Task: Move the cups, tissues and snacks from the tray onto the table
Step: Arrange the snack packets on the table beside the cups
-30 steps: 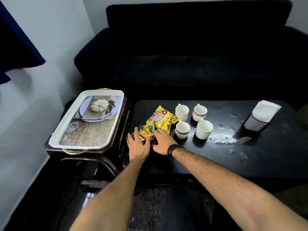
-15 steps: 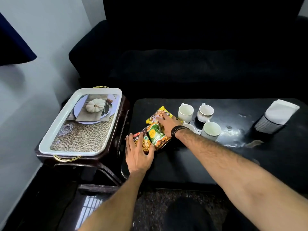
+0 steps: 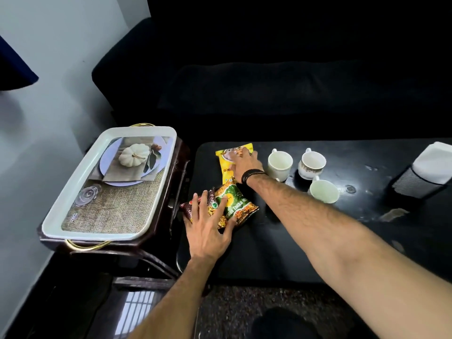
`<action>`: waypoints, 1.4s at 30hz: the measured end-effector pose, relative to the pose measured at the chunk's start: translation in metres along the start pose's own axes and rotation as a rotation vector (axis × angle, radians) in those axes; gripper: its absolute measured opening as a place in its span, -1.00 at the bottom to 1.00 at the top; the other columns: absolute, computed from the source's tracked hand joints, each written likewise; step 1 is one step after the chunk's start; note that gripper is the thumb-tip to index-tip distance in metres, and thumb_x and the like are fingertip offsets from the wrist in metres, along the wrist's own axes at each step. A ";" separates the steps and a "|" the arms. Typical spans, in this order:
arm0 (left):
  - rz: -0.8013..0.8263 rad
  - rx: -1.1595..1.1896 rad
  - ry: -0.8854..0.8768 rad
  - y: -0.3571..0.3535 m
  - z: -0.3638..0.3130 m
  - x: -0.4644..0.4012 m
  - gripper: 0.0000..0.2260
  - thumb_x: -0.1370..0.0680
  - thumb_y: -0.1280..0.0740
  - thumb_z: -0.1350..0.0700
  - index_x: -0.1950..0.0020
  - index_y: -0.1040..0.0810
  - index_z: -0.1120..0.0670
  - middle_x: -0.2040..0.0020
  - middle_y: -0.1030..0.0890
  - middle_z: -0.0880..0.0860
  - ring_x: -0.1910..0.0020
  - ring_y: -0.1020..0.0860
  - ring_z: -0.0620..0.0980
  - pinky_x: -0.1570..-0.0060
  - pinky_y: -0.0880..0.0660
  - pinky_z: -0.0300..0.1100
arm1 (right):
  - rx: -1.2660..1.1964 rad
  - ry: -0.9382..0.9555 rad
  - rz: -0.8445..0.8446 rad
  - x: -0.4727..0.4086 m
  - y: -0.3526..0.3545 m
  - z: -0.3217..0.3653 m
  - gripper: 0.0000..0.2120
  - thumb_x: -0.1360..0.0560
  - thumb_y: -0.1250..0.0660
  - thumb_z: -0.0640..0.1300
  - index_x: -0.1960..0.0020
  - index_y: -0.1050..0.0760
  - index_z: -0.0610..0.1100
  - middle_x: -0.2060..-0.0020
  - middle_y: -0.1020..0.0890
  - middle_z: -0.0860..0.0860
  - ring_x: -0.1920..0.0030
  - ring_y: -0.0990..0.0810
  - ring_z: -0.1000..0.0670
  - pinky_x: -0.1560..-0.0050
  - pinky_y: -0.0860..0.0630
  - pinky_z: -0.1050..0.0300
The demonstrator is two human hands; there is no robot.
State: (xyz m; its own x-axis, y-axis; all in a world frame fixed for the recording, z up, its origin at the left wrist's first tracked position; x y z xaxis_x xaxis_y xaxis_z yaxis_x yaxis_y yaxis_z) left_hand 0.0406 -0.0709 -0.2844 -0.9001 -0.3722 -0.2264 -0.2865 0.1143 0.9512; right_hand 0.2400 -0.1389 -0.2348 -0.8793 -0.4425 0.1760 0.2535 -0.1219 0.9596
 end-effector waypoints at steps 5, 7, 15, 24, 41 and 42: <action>0.012 0.009 -0.047 0.001 -0.001 -0.001 -0.46 -0.54 -0.07 -0.39 -0.51 -0.17 -0.32 -0.59 -0.09 0.04 -0.59 0.05 0.10 -0.32 -0.27 0.32 | -0.078 0.076 -0.019 -0.022 -0.005 0.012 -0.52 -0.63 -0.17 0.03 -0.53 -0.21 0.05 -0.53 -0.16 -0.12 -0.46 -0.17 -0.25 -0.35 -0.37 -0.22; 0.014 0.001 -0.073 0.002 -0.002 -0.001 -0.46 -0.54 -0.09 -0.37 -0.51 -0.17 -0.31 -0.59 -0.10 0.05 -0.59 0.03 0.11 -0.33 -0.26 0.31 | -0.112 0.106 0.013 -0.025 -0.006 0.013 -0.48 -0.61 -0.20 0.07 -0.54 -0.19 0.04 -0.52 -0.19 -0.12 -0.46 -0.18 -0.25 -0.36 -0.36 -0.22; 0.051 0.081 -0.049 0.008 -0.004 -0.001 -0.46 -0.51 -0.17 -0.30 -0.48 -0.31 -0.22 -0.59 -0.13 0.03 -0.59 0.00 0.08 -0.35 -0.29 0.27 | -0.042 0.327 -0.306 0.046 0.003 0.027 -0.60 -0.58 -0.19 0.02 -0.39 -0.41 -0.04 -0.34 -0.47 -0.08 -0.35 -0.40 -0.14 -0.33 -0.34 -0.10; -0.040 0.339 0.105 0.017 0.001 0.010 -0.34 -0.43 -0.27 -0.15 -0.46 -0.28 0.12 -0.46 -0.27 0.12 -0.48 -0.22 0.11 -0.23 -0.47 0.18 | -0.086 0.168 -0.325 0.139 -0.059 -0.006 -0.49 -0.58 -0.10 0.08 -0.46 -0.28 -0.09 -0.48 -0.32 -0.12 -0.45 -0.33 -0.17 -0.38 -0.37 -0.15; 0.038 0.225 0.000 0.009 -0.002 0.003 -0.38 -0.50 -0.04 -0.06 -0.58 -0.14 -0.05 -0.58 -0.18 -0.08 -0.58 0.01 -0.13 -0.53 0.15 0.17 | 0.025 0.010 -0.360 0.144 -0.058 -0.005 -0.42 -0.58 -0.07 0.15 -0.50 -0.31 -0.11 -0.44 -0.40 -0.18 -0.39 -0.40 -0.21 -0.28 -0.39 -0.13; 0.037 0.214 -0.005 0.010 -0.002 0.003 -0.39 -0.50 -0.04 -0.07 -0.57 -0.15 -0.05 -0.58 -0.18 -0.08 -0.58 0.00 -0.13 -0.52 0.16 0.17 | 0.039 0.005 -0.362 0.145 -0.058 -0.006 -0.43 -0.59 -0.06 0.16 -0.50 -0.31 -0.12 -0.43 -0.41 -0.18 -0.37 -0.41 -0.21 -0.26 -0.39 -0.12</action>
State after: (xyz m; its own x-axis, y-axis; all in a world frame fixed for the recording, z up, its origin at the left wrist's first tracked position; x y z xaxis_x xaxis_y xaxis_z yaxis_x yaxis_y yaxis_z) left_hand 0.0362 -0.0730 -0.2754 -0.9127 -0.3596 -0.1940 -0.3163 0.3211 0.8927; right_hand 0.0997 -0.2012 -0.2660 -0.9071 -0.3814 -0.1779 -0.0898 -0.2376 0.9672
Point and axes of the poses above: each hand's wrist, its own x-axis away from the middle knuckle, its own y-axis out of the back of the hand, z = x × y, the point moved 4 cm from there along -x, towards the middle knuckle
